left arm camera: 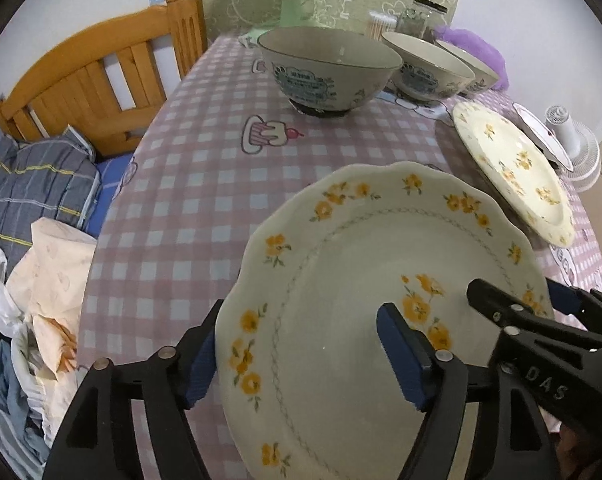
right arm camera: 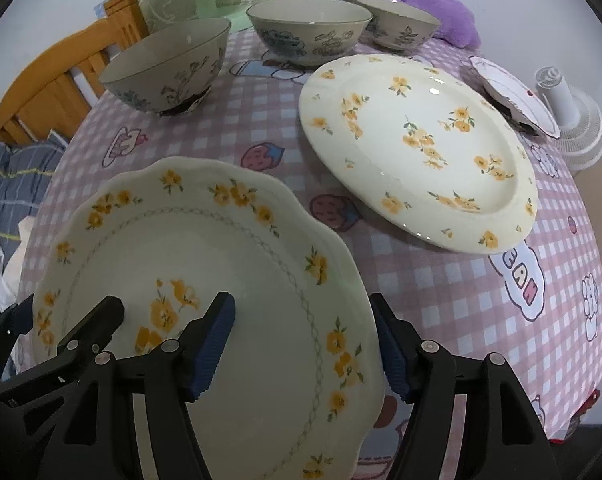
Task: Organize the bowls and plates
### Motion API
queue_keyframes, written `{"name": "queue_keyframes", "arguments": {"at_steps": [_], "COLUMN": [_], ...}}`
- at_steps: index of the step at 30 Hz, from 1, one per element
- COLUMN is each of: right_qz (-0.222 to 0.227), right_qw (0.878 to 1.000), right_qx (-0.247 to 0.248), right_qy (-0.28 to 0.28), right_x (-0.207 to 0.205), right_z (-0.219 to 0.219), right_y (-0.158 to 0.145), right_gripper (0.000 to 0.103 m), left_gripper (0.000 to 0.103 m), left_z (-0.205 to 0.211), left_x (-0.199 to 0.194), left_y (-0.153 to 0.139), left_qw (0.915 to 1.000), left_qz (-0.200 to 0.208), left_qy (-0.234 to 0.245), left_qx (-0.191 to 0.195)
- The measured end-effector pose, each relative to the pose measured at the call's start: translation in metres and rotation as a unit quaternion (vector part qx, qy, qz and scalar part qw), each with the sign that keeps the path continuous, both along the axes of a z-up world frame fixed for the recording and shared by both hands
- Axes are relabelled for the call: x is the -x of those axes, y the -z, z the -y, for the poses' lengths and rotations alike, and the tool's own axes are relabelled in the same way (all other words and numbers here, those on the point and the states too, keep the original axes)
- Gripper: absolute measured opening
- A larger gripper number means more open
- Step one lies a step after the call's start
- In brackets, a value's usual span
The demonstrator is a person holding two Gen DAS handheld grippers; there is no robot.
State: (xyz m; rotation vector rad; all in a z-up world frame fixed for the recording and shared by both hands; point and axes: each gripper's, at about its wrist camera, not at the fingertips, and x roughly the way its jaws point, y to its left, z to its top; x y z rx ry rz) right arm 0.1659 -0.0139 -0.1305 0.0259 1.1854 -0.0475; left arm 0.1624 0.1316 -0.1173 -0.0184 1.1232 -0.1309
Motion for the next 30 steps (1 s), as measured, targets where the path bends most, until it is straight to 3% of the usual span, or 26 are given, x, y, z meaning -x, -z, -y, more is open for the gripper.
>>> {"name": "queue_keyframes", "arguments": {"at_steps": [3,13,23,30], "right_qz": [0.012,0.061,0.08,0.086], "right_qw": [1.0,0.998,0.996,0.996], "right_qx": [-0.001,-0.017,-0.013,-0.015], "right_qy": [-0.006,0.023,0.037,0.027], "right_x": [0.004,0.009,0.001,-0.025], "right_z": [0.003,0.032,0.085,0.126], "right_y": [-0.015,-0.071,-0.088,-0.091], "right_gripper": [0.071,0.071,0.071,0.071], "left_gripper": [0.084,0.09,0.09,0.09], "left_z": [0.001,0.028,0.079,0.119], "left_x": [0.004,0.001,-0.014,-0.036], "left_y": [-0.016,-0.068,-0.08,-0.083], "left_qw": [0.9999,0.9975,0.9962,0.996], "left_qz": [0.013,0.067,0.08,0.087], "left_qy": [-0.001,0.021,0.023,-0.002], "left_qx": [0.006,0.012,0.025,0.02]}}
